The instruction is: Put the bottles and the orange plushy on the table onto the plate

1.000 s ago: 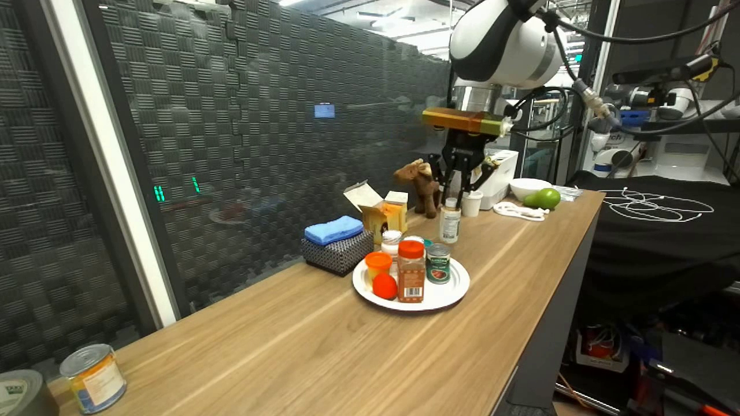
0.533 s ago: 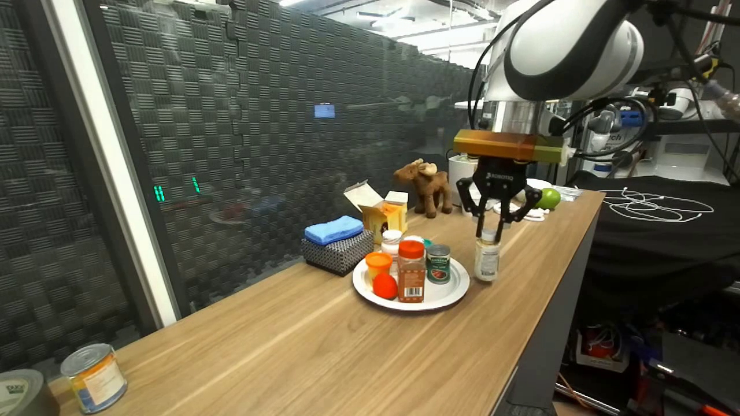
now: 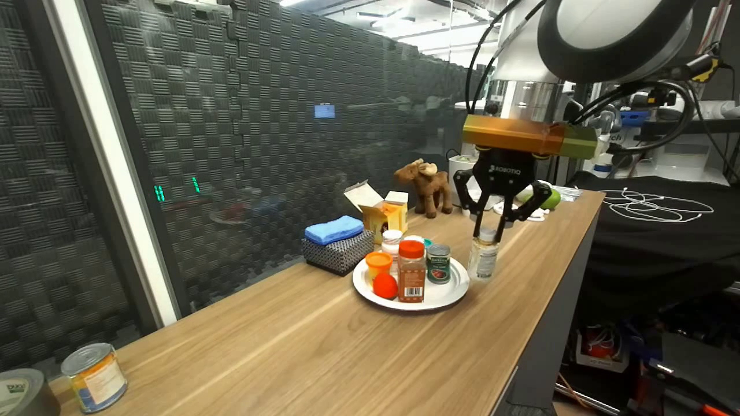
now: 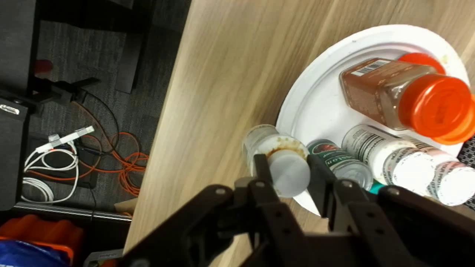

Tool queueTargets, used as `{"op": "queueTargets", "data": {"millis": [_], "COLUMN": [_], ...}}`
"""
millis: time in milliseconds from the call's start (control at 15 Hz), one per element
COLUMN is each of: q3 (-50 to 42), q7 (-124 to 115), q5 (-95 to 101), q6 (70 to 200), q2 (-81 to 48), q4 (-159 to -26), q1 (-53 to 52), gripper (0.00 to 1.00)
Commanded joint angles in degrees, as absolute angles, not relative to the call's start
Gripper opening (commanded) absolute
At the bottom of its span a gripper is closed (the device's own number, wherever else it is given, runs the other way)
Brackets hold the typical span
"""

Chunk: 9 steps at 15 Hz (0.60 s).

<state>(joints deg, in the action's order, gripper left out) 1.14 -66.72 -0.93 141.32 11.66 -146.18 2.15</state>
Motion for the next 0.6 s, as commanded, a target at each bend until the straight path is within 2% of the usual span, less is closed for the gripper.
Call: {"op": "queueTargets", "data": {"millis": [0,533], "q3": [2.3,2.2], "q7": [-64.3,-55.4], "q5": [-2.8,-11.1], "q6": [139.9,137.0], "q2": [13.5,7.9], "q4": [-144.9,-137.0], "q1": [1.5,-0.2], "gripper": [0.11,0.12]}}
